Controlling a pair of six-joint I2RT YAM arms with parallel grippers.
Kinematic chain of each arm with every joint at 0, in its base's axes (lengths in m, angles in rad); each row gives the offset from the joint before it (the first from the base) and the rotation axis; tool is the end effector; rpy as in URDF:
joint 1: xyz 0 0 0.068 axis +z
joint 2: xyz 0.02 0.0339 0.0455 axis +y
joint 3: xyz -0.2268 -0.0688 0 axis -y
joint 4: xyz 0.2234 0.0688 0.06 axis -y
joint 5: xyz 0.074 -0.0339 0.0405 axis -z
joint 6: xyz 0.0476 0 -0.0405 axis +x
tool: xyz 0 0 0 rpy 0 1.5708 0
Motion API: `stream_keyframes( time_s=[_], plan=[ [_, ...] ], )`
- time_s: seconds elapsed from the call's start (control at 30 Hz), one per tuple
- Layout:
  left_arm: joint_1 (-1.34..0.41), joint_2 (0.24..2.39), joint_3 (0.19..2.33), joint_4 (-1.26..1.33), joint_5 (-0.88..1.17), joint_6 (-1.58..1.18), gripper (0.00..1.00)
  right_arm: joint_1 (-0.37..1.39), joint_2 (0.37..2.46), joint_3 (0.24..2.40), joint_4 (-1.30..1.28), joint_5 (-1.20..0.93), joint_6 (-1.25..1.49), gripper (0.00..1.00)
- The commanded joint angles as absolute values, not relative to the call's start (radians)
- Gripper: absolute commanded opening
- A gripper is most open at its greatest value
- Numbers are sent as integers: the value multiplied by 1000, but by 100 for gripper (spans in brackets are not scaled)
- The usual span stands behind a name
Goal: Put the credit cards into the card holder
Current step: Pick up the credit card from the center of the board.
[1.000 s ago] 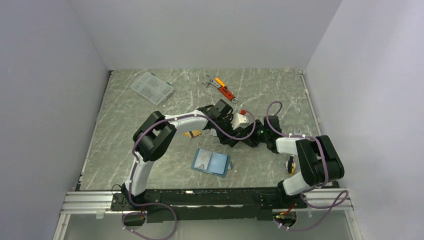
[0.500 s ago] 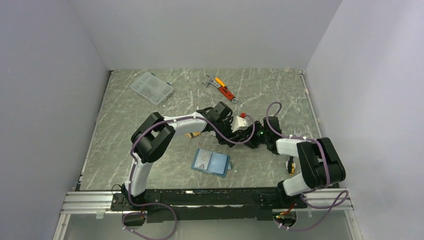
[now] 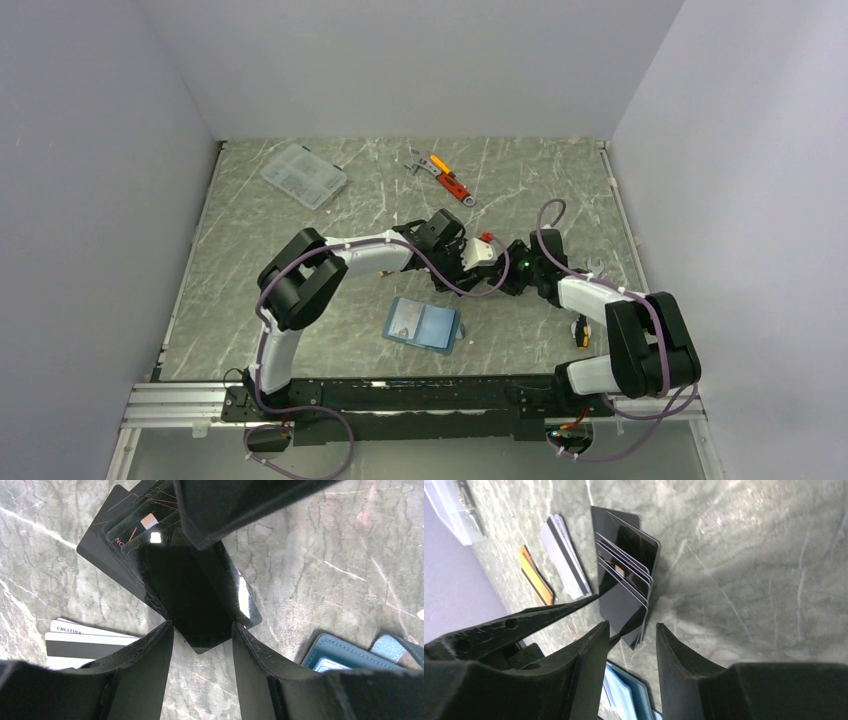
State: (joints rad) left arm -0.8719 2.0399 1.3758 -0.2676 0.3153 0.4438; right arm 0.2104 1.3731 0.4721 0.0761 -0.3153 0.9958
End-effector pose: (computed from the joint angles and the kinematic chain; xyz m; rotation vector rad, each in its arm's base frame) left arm 0.2503 -0.3207 0.1296 1.6488 1.9167 -0.5697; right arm 0.2337 0.0650 0.1104 0.8301 2.4190 0.9007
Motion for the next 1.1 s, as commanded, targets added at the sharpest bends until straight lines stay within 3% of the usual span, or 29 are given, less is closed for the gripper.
stream_keyframes(
  time_s=[0.0, 0.4, 0.83, 1.07],
  plan=[
    [-880, 2043, 1333, -342, 287, 459, 51, 192, 1357, 533, 94, -338, 931, 42],
    [-881, 2030, 1331, -341, 302, 448, 51, 190, 1539, 670, 92, -380, 805, 43],
    [-880, 2032, 1346, -348, 312, 448, 50, 188, 1552, 583, 138, -422, 803, 43],
    [-881, 2033, 1353, -349, 310, 444, 50, 190, 1482, 544, 186, -480, 825, 31]
  ],
)
